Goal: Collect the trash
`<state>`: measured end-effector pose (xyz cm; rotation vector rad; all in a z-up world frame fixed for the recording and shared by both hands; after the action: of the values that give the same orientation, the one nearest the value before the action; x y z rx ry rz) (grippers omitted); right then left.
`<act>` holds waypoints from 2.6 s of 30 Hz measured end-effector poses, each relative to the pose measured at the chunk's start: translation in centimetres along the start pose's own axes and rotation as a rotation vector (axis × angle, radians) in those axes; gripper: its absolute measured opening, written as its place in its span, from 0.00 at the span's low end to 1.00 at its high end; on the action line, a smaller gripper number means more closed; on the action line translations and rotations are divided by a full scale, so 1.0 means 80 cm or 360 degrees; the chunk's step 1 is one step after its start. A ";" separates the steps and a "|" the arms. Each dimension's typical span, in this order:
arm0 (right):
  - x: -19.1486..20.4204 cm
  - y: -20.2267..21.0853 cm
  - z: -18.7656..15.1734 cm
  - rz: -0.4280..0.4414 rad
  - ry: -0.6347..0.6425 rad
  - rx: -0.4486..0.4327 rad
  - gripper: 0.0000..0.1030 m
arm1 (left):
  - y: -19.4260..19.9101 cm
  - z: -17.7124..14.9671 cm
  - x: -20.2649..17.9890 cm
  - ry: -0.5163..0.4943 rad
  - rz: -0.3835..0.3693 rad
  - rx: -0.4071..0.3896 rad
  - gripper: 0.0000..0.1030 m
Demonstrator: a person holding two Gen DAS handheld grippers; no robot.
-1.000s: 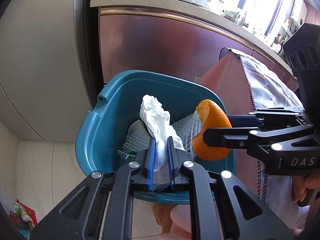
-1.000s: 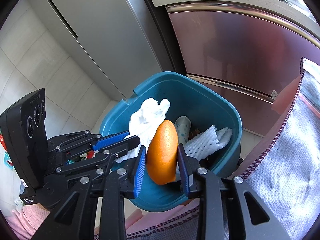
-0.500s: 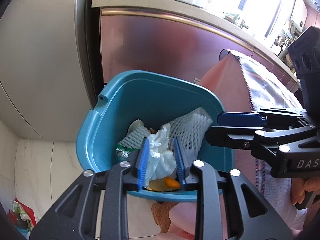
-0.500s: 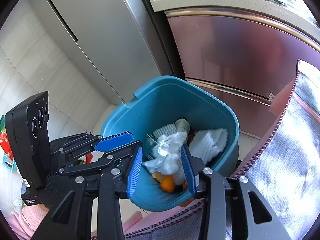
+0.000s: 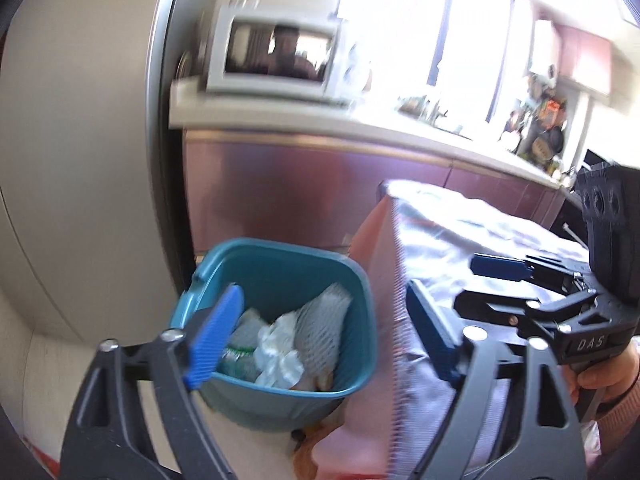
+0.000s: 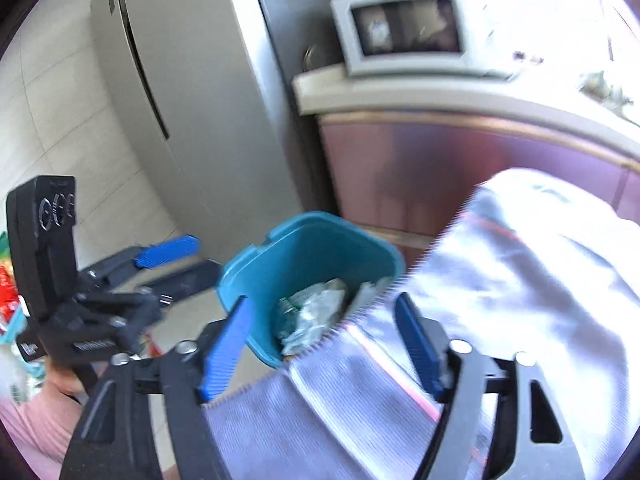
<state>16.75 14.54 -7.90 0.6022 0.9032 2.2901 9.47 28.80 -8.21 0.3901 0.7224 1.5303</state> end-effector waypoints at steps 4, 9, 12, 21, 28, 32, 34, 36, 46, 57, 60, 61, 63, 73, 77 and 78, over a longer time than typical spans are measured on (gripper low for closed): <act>-0.032 0.064 -0.029 -0.0225 -0.0060 -0.0201 0.92 | 0.036 0.008 -0.042 -0.0062 -0.0004 -0.0190 0.94; -0.064 0.131 -0.069 -0.0479 -0.0165 -0.0375 0.93 | 0.051 0.007 -0.110 -0.0136 -0.0079 -0.0279 0.94; -0.087 0.170 -0.087 -0.0622 -0.0226 -0.0479 0.93 | 0.055 0.001 -0.156 -0.0198 -0.0120 -0.0309 0.94; -0.141 0.262 -0.141 -0.0926 -0.0413 -0.0707 0.94 | 0.055 -0.010 -0.247 -0.0264 -0.0179 -0.0377 0.94; -0.149 0.285 -0.161 -0.0973 -0.0459 -0.0761 0.94 | 0.048 -0.013 -0.264 -0.0278 -0.0160 -0.0407 0.95; -0.150 0.288 -0.166 -0.0987 -0.0478 -0.0778 0.94 | 0.053 -0.011 -0.270 -0.0311 -0.0131 -0.0447 0.94; -0.150 0.290 -0.167 -0.1000 -0.0485 -0.0789 0.94 | 0.055 -0.011 -0.273 -0.0323 -0.0132 -0.0455 0.95; -0.150 0.294 -0.169 -0.1009 -0.0495 -0.0795 0.94 | 0.057 -0.012 -0.277 -0.0332 -0.0134 -0.0462 0.95; -0.153 0.299 -0.175 -0.1037 -0.0514 -0.0812 0.94 | 0.063 -0.015 -0.288 -0.0352 -0.0139 -0.0483 0.95; -0.153 0.297 -0.175 -0.1040 -0.0517 -0.0804 0.94 | 0.067 -0.012 -0.290 -0.0353 -0.0122 -0.0512 0.95; -0.152 0.298 -0.176 -0.1041 -0.0520 -0.0808 0.94 | 0.068 -0.013 -0.290 -0.0354 -0.0117 -0.0517 0.95; -0.152 0.299 -0.175 -0.1042 -0.0522 -0.0807 0.94 | 0.068 -0.012 -0.291 -0.0356 -0.0117 -0.0519 0.95; -0.153 0.300 -0.175 -0.1045 -0.0522 -0.0810 0.94 | 0.069 -0.013 -0.291 -0.0356 -0.0114 -0.0521 0.95; -0.155 0.300 -0.175 -0.1043 -0.0529 -0.0813 0.94 | 0.070 -0.013 -0.292 -0.0366 -0.0112 -0.0518 0.95; -0.154 0.299 -0.175 -0.1041 -0.0529 -0.0810 0.94 | 0.070 -0.013 -0.291 -0.0363 -0.0110 -0.0520 0.95; -0.155 0.298 -0.175 -0.1041 -0.0530 -0.0809 0.94 | 0.070 -0.014 -0.291 -0.0364 -0.0110 -0.0522 0.95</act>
<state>8.68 -14.14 -2.30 0.3686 0.2685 1.6572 6.97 6.01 -1.18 0.2835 0.2962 1.4783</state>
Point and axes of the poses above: each gripper's, at about its wrist camera, not at the fingertips, and y roughly against the way its jaws point, x to its left, z to its top, the point moved 9 cm from there along -y, roughly the way its jaws point, and after that the axes turned 11 degrees about x, right-handed, at the moved point
